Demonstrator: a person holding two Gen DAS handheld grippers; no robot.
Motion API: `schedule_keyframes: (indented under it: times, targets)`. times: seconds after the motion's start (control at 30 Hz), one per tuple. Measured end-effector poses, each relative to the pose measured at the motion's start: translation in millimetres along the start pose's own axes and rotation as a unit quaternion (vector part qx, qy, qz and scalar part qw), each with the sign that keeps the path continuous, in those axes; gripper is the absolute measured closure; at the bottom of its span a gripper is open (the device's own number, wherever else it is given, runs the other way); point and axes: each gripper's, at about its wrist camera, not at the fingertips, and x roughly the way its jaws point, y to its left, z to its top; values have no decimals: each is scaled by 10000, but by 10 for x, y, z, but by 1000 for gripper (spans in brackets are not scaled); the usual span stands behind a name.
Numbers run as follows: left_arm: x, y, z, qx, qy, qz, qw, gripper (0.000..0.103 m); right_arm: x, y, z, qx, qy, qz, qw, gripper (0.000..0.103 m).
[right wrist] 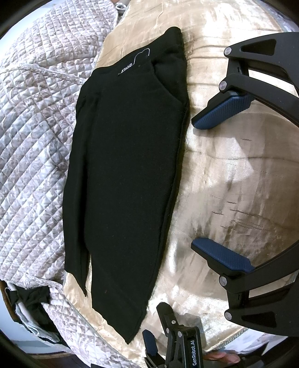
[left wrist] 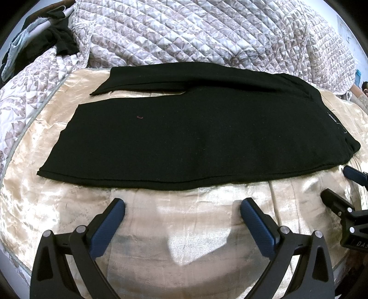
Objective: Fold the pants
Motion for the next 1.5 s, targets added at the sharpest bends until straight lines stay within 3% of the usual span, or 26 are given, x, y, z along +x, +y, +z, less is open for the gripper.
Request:
schedule_keyframes:
  times: [1.03, 1.27, 1.5]
  targets:
    - [-48, -63, 16, -46, -8, -87, 10000, 3, -77, -92, 22, 235, 22, 123, 9996, 8]
    - [-118, 213, 49, -654, -126, -379, 9971, 9, -167, -327, 34, 607, -100, -6, 9981, 8]
    - [-78, 618, 56, -1638, -142, -786, 9833, 14, -179, -866, -44, 1719, -42, 37, 9851, 8]
